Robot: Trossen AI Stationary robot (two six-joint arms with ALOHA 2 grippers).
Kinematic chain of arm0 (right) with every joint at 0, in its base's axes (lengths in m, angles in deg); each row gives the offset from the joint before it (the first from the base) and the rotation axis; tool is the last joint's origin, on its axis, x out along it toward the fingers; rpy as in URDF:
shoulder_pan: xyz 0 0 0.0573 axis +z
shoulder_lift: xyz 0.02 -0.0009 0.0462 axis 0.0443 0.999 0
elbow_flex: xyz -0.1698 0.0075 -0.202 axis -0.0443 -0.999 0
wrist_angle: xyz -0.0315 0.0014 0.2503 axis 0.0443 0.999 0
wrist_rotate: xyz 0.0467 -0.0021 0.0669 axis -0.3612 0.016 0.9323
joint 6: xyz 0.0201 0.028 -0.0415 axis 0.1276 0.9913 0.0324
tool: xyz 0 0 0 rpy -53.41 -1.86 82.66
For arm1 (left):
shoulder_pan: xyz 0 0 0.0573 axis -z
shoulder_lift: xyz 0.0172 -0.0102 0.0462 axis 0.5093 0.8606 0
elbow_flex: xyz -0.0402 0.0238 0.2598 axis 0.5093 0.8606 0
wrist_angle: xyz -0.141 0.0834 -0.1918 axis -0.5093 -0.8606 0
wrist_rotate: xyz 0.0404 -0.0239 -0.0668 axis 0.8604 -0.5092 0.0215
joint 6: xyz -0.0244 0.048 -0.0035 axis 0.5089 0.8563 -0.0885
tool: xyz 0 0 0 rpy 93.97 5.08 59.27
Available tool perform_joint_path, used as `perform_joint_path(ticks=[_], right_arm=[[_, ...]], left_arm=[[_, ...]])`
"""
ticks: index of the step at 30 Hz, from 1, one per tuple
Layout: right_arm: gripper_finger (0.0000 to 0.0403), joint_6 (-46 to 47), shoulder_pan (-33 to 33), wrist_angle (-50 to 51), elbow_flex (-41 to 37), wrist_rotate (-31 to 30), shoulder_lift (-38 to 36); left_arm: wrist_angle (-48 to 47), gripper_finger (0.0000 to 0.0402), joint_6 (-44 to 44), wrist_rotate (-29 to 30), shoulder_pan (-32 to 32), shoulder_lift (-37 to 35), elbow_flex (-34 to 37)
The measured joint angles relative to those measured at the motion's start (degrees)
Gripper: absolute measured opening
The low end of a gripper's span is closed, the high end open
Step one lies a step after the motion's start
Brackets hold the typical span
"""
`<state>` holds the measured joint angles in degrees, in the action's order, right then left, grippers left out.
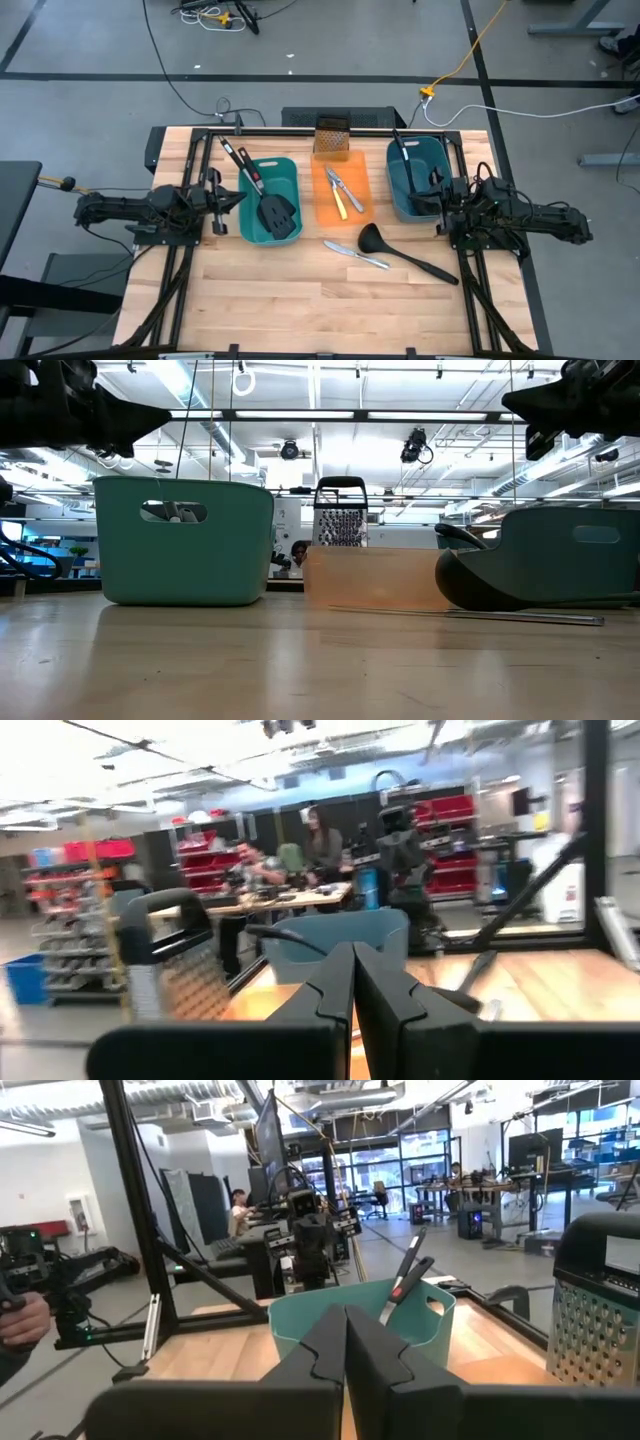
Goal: Pick & Place Kitchen Items
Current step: Put the black serving spoon into the blue bin
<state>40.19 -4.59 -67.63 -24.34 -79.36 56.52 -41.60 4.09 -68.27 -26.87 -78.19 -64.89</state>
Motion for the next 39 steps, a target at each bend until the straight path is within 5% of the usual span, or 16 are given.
perform_joint_path(ticks=[7, 14, 24, 34, 39], right_arm=[[0.0006, -0.4, 0.0, 0.0, 0.0, -0.1, 0.0], [0.0007, -0.4, 0.0, 0.1, 0.0, -0.1, 0.0], [0.0007, 0.7, 0.0, 1.4, 0.0, -0.1, 0.0], [0.0007, 2.4, 0.0, 3.7, 0.0, 0.0, 0.0], [0.0007, 2.6, 0.0, 3.7, 0.0, 0.1, 0.0]], left_arm=[[4.7, 0.0008, -1.1, -4.9, 0.0, 8.7, -4.1], [10.8, 0.0007, 0.5, -6.0, 0.0, 31.2, -12.7], [7.5, 0.0020, 3.2, -18.5, 1.6, 65.3, -37.0], [5.5, 0.0086, 8.0, -24.4, 3.4, 94.0, -61.0], [-3.2, 0.0137, 13.2, -21.6, 3.5, 106.1, -73.0]])
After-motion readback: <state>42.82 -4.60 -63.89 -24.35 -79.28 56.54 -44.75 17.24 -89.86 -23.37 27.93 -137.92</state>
